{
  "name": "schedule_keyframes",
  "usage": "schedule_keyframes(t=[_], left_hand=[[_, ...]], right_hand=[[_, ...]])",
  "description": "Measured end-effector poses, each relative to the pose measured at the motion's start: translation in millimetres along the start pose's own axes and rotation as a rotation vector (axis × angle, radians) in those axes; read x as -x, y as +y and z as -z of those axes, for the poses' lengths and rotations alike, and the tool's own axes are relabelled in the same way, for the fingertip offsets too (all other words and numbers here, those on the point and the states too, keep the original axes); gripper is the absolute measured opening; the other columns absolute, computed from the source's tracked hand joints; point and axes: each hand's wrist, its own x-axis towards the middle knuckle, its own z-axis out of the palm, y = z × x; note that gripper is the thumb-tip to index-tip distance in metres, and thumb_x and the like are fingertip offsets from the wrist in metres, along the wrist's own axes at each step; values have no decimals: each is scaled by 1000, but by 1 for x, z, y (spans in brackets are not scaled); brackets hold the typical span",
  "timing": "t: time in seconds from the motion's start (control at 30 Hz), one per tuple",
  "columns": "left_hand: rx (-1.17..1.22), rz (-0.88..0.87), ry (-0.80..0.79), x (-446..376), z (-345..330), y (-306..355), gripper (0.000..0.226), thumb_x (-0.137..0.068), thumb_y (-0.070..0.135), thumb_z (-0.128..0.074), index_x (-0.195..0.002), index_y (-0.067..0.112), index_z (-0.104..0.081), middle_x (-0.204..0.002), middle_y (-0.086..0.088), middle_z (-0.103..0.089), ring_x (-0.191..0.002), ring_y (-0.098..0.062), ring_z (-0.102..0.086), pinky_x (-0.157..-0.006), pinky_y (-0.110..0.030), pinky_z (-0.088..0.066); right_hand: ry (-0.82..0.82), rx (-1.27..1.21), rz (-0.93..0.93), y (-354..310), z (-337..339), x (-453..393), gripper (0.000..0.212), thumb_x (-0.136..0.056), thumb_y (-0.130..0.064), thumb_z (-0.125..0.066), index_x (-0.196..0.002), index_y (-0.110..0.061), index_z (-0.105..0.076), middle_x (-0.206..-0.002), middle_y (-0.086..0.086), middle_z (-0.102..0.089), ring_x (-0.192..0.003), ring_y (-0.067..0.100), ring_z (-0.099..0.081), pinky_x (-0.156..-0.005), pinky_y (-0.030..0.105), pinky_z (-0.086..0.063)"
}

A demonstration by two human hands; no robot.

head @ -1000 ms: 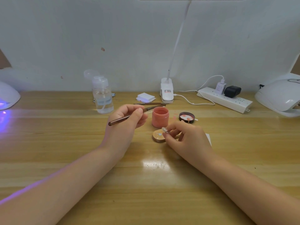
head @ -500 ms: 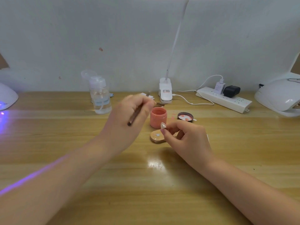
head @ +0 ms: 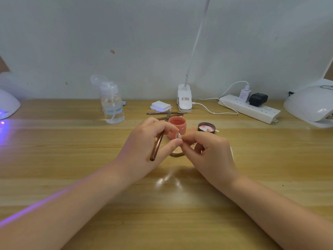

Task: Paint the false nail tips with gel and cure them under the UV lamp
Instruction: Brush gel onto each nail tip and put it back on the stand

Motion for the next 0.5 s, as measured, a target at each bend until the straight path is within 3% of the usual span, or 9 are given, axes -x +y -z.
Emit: schedule_keyframes(t=[0.1,0.23,0.37,0.5], left_hand=[[-6,-4,8,0,0,0,17,-82,30,-75,-99,28,-69,-92,8,-58,-90,-4,-55,-78,-14,-42],[31,44,31,-1,1,0,20,-87,40,-68,-103,28,-68,-94,12,-61,-93,-5,-58,-78,-17,-46],[186,174,108,-17,11,4,22,-89,29,-48,-91,31,-70,-78,3,-68,-73,-5,-62,-65,-20,-48],[245,312,58,-39,22,3,21,-77,23,-48,-89,25,-66,-68,4,-70,-63,-6,-63,-60,-23,-52]], right_hand=[[-4,9,4,-1,0,0,3,-82,-12,-74,-82,-14,-76,-69,-9,-67,-50,5,-42,-54,12,-37],[0,-9,-34,-1,-1,0,2,-83,-15,-74,-82,-14,-75,-67,-12,-64,-48,-2,-42,-54,9,-34],[-26,-62,-157,1,-2,1,4,-82,-18,-76,-78,-17,-74,-63,-15,-63,-51,4,-50,-53,10,-35],[-129,-30,-301,5,-4,2,7,-79,-27,-75,-75,-23,-72,-61,-13,-64,-57,7,-54,-58,24,-44]])
